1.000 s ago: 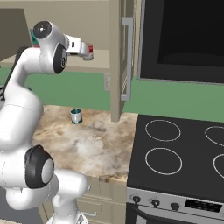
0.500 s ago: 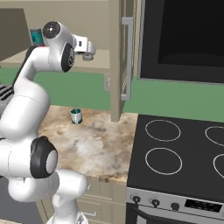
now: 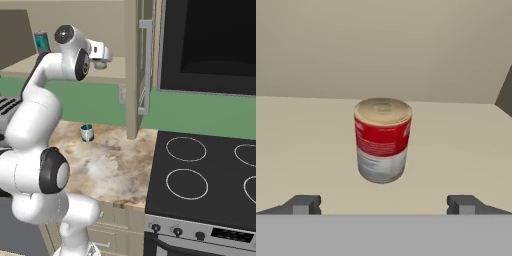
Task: Stack two cans on top of the other two cans in the cabinet.
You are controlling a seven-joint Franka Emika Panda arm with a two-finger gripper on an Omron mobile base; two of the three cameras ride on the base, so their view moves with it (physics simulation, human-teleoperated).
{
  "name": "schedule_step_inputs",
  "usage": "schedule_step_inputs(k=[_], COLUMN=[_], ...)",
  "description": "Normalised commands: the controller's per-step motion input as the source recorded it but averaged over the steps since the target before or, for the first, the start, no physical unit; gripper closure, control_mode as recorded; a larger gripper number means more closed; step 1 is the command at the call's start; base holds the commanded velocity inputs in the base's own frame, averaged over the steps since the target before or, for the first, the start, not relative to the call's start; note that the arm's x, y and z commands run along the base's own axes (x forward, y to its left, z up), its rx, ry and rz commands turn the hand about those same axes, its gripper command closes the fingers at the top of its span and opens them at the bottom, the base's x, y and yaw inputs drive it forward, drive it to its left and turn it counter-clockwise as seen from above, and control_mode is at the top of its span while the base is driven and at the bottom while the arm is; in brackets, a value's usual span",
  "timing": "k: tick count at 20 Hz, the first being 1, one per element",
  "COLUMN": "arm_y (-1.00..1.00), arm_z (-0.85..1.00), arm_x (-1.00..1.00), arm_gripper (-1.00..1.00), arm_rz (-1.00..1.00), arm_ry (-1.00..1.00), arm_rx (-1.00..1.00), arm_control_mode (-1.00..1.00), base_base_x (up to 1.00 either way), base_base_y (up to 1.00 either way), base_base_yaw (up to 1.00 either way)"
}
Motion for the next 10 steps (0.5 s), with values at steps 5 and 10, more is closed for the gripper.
schedule_step_inputs(k=[5, 10], arm_y=[0.00, 0.00], arm_z=[-0.11, -0.06], arm_x=[0.21, 0.19], arm_gripper=[-1.00, -1.00], arm_rz=[-0.05, -0.04], arm_ry=[0.00, 0.00], arm_rx=[0.01, 0.03], arm_control_mode=[-1.00, -1.00], base_base_x=[0.00, 0.00], base_base_y=[0.00, 0.00], base_base_yaw=[0.00, 0.00])
